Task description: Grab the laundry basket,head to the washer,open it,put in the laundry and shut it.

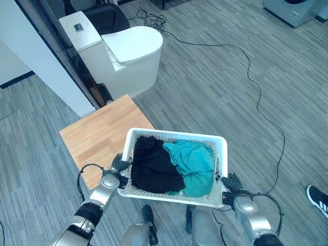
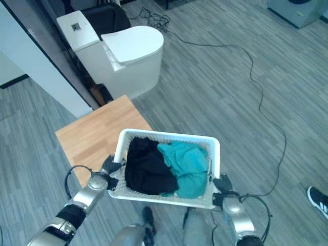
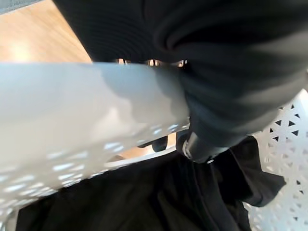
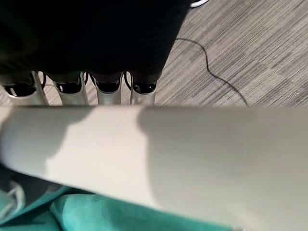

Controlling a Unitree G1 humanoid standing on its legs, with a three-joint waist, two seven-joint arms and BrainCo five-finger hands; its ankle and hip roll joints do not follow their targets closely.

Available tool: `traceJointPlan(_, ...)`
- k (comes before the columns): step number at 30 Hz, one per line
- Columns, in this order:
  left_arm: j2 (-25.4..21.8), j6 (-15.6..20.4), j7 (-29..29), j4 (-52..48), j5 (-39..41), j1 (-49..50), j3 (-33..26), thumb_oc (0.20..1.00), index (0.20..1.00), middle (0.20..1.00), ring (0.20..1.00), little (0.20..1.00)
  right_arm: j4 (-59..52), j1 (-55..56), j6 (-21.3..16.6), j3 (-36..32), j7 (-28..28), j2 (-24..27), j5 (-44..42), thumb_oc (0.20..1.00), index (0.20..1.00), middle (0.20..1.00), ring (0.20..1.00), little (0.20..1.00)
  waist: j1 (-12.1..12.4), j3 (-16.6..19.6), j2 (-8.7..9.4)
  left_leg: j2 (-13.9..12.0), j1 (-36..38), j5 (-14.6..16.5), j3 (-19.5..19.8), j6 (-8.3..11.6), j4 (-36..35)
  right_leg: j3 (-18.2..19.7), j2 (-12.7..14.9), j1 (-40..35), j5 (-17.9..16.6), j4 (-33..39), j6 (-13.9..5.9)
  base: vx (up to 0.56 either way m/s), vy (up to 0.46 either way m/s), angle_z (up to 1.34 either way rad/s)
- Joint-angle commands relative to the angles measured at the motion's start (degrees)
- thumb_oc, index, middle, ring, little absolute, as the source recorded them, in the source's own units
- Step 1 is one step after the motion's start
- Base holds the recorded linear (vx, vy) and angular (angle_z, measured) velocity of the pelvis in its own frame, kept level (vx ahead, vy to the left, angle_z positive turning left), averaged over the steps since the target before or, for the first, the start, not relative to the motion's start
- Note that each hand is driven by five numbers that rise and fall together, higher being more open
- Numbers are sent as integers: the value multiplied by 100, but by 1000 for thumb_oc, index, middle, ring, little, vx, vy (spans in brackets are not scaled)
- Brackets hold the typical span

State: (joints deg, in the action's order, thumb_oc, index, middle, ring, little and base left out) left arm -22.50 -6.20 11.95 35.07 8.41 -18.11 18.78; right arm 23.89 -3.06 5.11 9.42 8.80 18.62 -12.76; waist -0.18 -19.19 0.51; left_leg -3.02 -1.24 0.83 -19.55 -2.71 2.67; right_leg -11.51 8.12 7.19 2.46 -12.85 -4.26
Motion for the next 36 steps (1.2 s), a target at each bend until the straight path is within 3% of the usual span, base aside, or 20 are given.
traceJointPlan(1,368,484,-647,-621,174,-167,132,200,200,200,200,200,-470,-281,-588,25,-362,-161,-649,200,200,200,200,200,210,507,-77,211,-329,-284,254,119,-457,-313,350,-660,-91,-174,-665,-202,-180,-88)
traceJointPlan(2,310,469,-582,-618,198,-146,-8,200,200,200,200,200,-416,-445,-538,160,-379,-133,-607,200,200,200,200,200,398,601,142,127,-474,-394,-223,183,-501,-622,371,-1009,-102,399,-714,-135,-140,-108)
traceJointPlan(5,276,450,-555,-660,193,-71,-156,200,200,200,200,200,-480,-462,-523,175,-364,-102,-527,200,200,200,200,200,493,608,228,-15,-432,-403,-442,349,-479,-899,340,-1110,6,712,-697,-33,-173,-152)
traceJointPlan(11,355,542,-455,-676,451,244,-378,200,200,200,200,200,-706,-191,-444,-59,-251,112,-120,200,200,200,200,200,232,525,177,-374,-368,-638,-590,493,-259,-545,-158,-1175,172,1053,-408,-43,-205,-61)
traceJointPlan(13,420,559,-452,-656,569,250,-385,200,200,200,200,200,-783,-156,-437,-87,-260,142,-102,200,200,200,200,200,167,489,168,-394,-346,-620,-413,526,-161,-400,-228,-1185,180,1098,-357,-56,-185,-60)
traceJointPlan(14,471,576,-463,-618,624,221,-376,200,200,200,200,200,-736,-97,-454,-152,-249,166,-113,200,200,200,200,200,147,448,165,-369,-367,-629,-78,586,-102,-304,-284,-1244,165,1192,-318,-27,-165,-58)
traceJointPlan(15,473,576,-463,-617,625,216,-376,200,200,200,200,200,-738,-100,-453,-154,-249,168,-113,200,200,200,200,200,151,461,155,-383,-392,-647,-80,586,-104,-302,-299,-1224,139,1208,-308,-42,-167,-54)
traceJointPlan(16,502,619,-422,-585,699,164,-348,200,200,200,200,200,-724,-80,-477,-163,-250,202,-71,200,200,200,200,200,204,395,179,-197,-457,-582,733,636,-34,-101,-329,-1205,127,1216,-267,-40,-65,-38)
traceJointPlan(17,503,621,-423,-581,700,158,-348,200,200,200,200,200,-724,-84,-476,-166,-251,203,-71,200,200,200,200,200,203,409,172,-205,-485,-599,737,635,-34,-104,-338,-1182,108,1224,-262,-23,-119,-61)
traceJointPlan(19,470,630,-436,-661,791,139,-375,200,200,200,200,200,-489,-239,-544,-96,-306,181,-236,200,200,200,200,200,350,394,214,179,-554,-404,1972,592,102,426,-466,-1131,24,1223,-195,59,-167,-129)
traceJointPlan(24,590,601,-480,-459,653,128,-249,200,200,200,200,200,-347,-143,-568,-117,-303,101,-318,200,200,200,200,200,55,607,76,169,-206,-501,1565,503,-256,598,-523,-1218,-51,1461,-162,30,12,-70)
traceJointPlan(34,615,591,-481,-532,606,155,-228,200,200,200,200,200,-421,34,-521,-137,-349,16,-330,200,200,200,200,200,-90,690,55,194,70,-379,1449,452,-347,791,-525,-1295,-91,1529,-155,15,12,-14)
traceJointPlan(35,648,516,-454,-187,853,1143,-876,200,200,200,200,200,445,647,-300,-163,-603,112,49,200,200,200,200,200,-147,1284,-10,204,923,-43,1408,436,-584,207,-641,-1212,-140,1263,-183,31,-2,-1)
traceJointPlan(36,649,516,-474,-188,867,1138,-867,200,200,200,200,200,450,663,-296,-163,-627,118,56,200,200,200,200,200,-130,1282,-14,206,920,-33,1427,434,-575,182,-636,-1224,-128,1257,-182,0,0,0)
